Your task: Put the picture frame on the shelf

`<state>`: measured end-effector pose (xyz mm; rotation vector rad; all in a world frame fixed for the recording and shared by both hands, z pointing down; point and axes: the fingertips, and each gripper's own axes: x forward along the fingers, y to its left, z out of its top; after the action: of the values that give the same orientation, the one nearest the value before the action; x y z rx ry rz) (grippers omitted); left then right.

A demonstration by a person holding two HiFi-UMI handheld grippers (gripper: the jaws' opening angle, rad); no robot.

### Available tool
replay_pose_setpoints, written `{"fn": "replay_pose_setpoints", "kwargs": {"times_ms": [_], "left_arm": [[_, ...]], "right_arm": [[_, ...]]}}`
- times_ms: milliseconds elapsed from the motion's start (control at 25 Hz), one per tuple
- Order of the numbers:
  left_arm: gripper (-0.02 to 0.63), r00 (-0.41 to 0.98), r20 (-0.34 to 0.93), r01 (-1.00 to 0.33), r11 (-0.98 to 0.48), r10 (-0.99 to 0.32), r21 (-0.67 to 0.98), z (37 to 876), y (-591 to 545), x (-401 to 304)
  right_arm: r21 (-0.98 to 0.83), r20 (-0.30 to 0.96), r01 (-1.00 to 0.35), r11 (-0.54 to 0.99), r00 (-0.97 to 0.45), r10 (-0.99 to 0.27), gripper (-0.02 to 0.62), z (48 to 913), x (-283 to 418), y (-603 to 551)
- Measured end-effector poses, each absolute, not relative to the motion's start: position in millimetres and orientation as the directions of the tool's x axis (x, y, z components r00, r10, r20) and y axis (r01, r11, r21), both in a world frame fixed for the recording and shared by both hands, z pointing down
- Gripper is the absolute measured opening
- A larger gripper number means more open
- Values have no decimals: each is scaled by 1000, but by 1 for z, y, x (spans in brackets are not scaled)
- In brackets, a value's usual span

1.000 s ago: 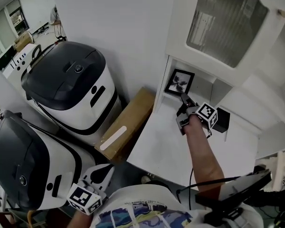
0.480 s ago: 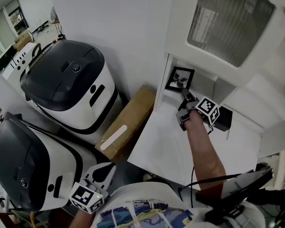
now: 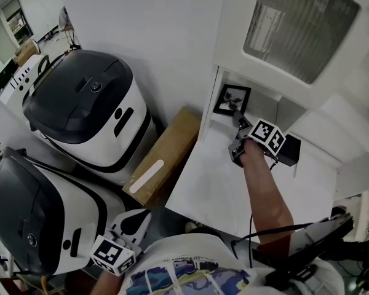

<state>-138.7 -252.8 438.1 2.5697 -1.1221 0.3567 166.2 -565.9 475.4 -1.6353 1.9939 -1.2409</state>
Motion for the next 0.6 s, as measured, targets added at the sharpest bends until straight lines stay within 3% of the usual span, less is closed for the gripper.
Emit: {"fn": "replay_pose_setpoints", "kwargs": {"times_ms": [400, 600], "left_arm": [[12, 669, 356, -736, -650, -653, 189, 441, -247, -144], [12, 662, 357, -742, -642, -658, 194, 441, -244, -148]], "right_arm": [[-340, 443, -938, 68, -223, -869, 191, 481, 166, -565], [-104, 489, -989, 108, -146, -860, 204, 483, 164, -566]]}}
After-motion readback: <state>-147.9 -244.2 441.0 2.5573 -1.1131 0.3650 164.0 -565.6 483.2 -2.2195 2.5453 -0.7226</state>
